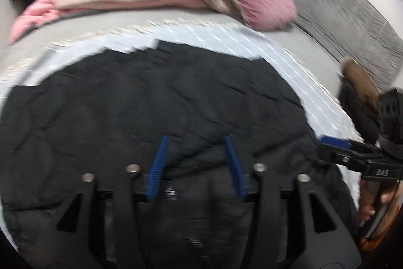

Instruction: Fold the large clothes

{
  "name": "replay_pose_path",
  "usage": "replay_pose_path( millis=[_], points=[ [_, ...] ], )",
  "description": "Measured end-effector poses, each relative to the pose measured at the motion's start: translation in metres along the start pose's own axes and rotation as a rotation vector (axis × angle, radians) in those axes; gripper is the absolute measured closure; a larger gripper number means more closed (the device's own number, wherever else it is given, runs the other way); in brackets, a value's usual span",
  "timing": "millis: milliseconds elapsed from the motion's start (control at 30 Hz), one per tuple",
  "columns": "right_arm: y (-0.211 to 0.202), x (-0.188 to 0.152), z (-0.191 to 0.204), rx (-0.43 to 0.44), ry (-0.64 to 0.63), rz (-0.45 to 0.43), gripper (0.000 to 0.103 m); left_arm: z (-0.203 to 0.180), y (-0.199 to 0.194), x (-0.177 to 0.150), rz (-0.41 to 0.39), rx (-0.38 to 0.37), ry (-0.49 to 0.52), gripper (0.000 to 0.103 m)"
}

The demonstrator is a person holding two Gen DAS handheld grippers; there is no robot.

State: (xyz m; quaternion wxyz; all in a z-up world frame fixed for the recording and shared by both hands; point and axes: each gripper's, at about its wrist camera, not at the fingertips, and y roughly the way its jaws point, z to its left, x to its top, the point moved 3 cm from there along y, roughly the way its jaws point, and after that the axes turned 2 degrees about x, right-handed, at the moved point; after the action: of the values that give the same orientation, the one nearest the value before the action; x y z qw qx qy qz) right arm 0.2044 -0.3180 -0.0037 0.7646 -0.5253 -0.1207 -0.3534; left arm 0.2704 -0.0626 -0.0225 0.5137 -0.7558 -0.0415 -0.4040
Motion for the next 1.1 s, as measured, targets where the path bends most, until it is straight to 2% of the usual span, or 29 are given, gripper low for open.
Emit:
replay_pose_path(
  millis=[67,133,200,267,300,367,500,567,700,833,933,1033,1100],
  points=[
    [0.002,0.0,0.0,0.014,0.014,0.008,0.032,0.02,0.006,0.01,-0.009,0.073,-0.028,0.047],
    [0.005,-0.001,0.0,0.029,0.023,0.015,0.032,0.029,0.019,0.009,0.008,0.083,-0.047,0.047],
    [0.008,-0.002,0.003,0.033,0.025,0.025,0.032,0.038,0.048,0.001,0.082,0.119,-0.046,0.047],
    [0.01,-0.004,0.004,0.026,0.017,0.031,0.032,0.041,0.079,-0.015,0.181,0.151,-0.013,0.046],
    [0.01,-0.004,0.004,0.023,0.012,0.032,0.032,0.038,0.086,-0.022,0.202,0.163,0.028,0.045],
    [0.011,-0.004,0.003,0.011,0.01,0.035,0.032,0.03,0.078,-0.022,0.195,0.165,0.072,0.044],
    [0.006,0.0,-0.001,0.002,0.018,0.024,0.032,0.031,0.043,-0.022,0.217,0.096,0.018,0.037],
    [0.0,0.002,-0.001,0.015,0.026,0.013,0.032,0.036,0.015,-0.023,0.189,0.097,-0.002,0.035],
    [-0.02,0.001,-0.003,0.044,0.008,-0.01,0.032,0.057,-0.059,-0.038,0.111,0.134,-0.046,0.023],
    [-0.044,-0.006,-0.02,0.102,0.061,-0.004,0.031,0.095,-0.114,-0.068,0.108,0.189,-0.064,0.021],
    [-0.064,-0.016,-0.038,0.149,0.119,0.044,0.03,0.121,-0.148,-0.099,0.133,0.225,-0.106,0.021],
    [-0.086,-0.03,-0.054,0.149,0.113,0.082,0.03,0.137,-0.167,-0.127,0.157,0.211,-0.158,0.021],
    [-0.097,-0.042,-0.066,0.142,0.124,0.1,0.027,0.149,-0.176,-0.151,0.184,0.174,-0.217,0.021]
  ],
)
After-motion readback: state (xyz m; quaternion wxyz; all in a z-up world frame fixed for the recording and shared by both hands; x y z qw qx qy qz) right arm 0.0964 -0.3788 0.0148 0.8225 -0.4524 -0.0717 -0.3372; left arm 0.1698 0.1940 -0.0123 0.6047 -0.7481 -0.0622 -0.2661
